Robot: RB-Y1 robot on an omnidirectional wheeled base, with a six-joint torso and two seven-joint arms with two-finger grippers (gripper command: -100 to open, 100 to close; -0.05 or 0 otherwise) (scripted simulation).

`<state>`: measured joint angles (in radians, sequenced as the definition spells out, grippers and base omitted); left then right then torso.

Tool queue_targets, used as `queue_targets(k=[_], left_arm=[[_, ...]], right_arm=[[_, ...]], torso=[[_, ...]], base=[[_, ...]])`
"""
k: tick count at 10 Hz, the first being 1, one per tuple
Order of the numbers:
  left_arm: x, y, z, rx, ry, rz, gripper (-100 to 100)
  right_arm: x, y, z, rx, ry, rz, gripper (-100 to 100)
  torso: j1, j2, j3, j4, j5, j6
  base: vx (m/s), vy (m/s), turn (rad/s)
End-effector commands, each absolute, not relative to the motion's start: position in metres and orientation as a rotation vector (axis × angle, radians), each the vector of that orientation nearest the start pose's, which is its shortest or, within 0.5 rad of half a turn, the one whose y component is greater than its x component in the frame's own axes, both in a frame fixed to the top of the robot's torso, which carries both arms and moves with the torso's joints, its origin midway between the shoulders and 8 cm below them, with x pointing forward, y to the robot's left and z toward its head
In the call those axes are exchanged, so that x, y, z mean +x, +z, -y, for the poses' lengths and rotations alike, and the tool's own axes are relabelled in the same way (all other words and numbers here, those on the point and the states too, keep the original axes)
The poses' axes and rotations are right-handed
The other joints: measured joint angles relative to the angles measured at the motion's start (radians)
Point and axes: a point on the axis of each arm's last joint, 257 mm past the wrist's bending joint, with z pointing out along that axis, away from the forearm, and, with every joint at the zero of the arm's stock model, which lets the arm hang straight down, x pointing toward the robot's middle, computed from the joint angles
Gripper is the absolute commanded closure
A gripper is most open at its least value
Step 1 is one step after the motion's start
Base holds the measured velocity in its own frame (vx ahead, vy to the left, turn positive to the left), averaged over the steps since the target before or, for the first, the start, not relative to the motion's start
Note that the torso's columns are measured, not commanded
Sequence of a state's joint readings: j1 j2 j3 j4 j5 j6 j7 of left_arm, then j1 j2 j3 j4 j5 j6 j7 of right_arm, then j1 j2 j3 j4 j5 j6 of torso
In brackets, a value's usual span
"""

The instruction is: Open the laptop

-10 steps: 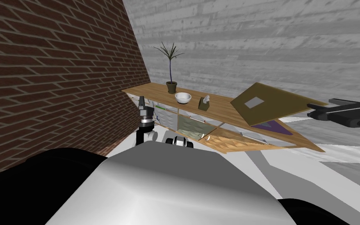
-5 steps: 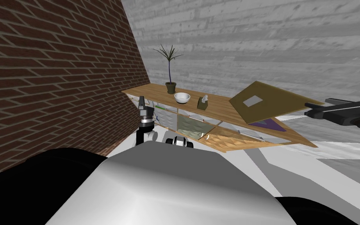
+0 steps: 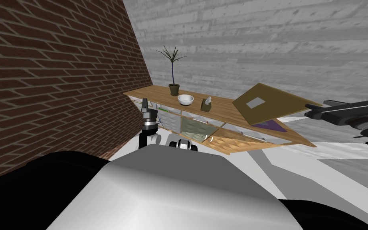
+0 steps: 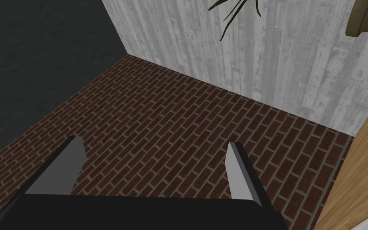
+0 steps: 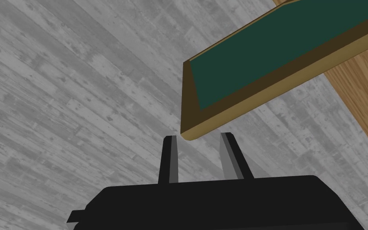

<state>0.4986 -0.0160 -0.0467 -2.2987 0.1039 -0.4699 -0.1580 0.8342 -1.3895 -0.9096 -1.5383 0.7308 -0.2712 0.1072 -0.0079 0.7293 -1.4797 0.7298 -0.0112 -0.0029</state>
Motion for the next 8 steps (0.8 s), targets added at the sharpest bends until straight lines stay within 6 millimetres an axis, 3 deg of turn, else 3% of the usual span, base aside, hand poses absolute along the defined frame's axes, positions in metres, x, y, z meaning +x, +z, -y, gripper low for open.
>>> queue_targets(k=[1, 5, 7, 8], left_arm=[[0.346, 0.027, -0.278, -0.691, -1.267, -0.588, 0], [0.346, 0.027, -0.278, -0.691, -1.267, -0.588, 0], [0.346, 0.027, -0.278, -0.691, -1.267, -0.588, 0], [0.346, 0.027, -0.278, -0.691, -1.267, -0.588, 0]], right_arm=[[0.402, 0.085, 0.681, -0.502, -0.759, -1.639, 100], [0.42, 0.088, 0.669, -0.492, -0.718, -1.601, 100], [0.424, 0.084, 0.684, -0.475, -0.71, -1.631, 100], [0.428, 0.087, 0.68, -0.475, -0.703, -1.618, 100]], torso=[[-0.002, 0.001, 0.0, 0.0, -0.001, 0.003], [-0.001, 0.0, 0.0, 0.0, -0.001, 0.001], [-0.003, 0.001, 0.0, 0.0, -0.001, 0.003], [-0.005, 0.003, 0.002, 0.001, -0.002, 0.005]], base=[[-0.034, -0.005, -0.027], [-0.007, -0.002, -0.007], [-0.035, -0.001, -0.031], [-0.015, -0.002, -0.019]])
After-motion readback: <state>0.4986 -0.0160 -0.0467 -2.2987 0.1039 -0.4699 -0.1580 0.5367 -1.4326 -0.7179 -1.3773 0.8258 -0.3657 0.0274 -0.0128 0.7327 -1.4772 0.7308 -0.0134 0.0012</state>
